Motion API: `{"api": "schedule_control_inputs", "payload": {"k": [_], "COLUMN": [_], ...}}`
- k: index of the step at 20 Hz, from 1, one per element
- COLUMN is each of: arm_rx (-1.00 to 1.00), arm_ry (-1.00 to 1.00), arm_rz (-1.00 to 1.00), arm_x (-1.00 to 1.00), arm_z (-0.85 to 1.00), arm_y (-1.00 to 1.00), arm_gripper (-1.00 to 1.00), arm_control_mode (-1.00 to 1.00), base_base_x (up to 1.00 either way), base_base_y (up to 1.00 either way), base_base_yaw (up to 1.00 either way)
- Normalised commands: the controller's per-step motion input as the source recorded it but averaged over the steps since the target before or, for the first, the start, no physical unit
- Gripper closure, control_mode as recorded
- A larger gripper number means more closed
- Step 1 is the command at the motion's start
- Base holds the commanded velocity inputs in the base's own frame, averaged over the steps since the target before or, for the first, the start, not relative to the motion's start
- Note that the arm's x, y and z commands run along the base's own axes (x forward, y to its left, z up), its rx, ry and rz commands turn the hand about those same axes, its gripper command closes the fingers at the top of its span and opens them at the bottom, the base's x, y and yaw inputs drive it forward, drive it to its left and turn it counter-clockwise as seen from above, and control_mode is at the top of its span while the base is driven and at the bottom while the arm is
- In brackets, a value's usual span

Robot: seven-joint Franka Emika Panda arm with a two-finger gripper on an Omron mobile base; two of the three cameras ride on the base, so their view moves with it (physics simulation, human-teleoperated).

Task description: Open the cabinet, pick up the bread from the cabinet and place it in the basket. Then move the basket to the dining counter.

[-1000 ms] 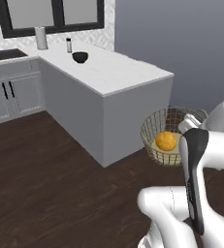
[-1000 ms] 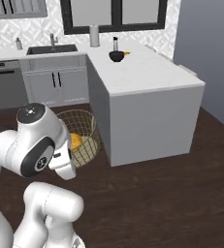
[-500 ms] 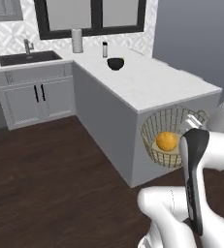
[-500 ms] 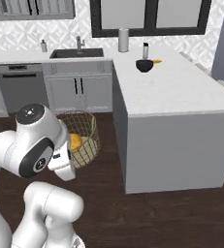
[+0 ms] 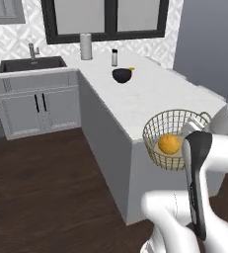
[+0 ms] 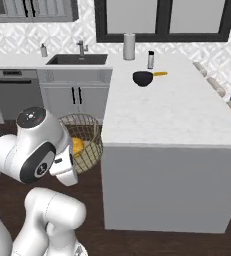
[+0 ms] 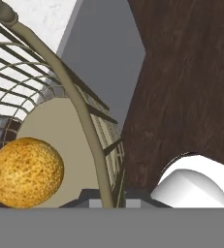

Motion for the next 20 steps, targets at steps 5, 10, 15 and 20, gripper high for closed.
{"api": "schedule_control_inputs", "payload": {"k": [5,10,15,20], "arm_rx": [0.0,0.0,0.0,0.05], "arm_ry": [0.0,0.0,0.0,0.01], "arm_rz": [0.0,0.0,0.0,0.08], "arm_x": [0.0,0.0,0.0,0.6], "arm_z": [0.0,0.0,0.0,-0.3], "arm_y": [0.0,0.0,0.0,-0.3], "arm_gripper": [1.0,1.0,1.0,1.0], "arm_control_mode": [1.0,1.0,1.0,-1.0], "base_base_x": [1.0,0.86,0.47,0.26], "base_base_y": [-0.79,-0.73,-0.36,-0.1], "base_base_yaw": [0.38,0.36,0.14,0.03]}}
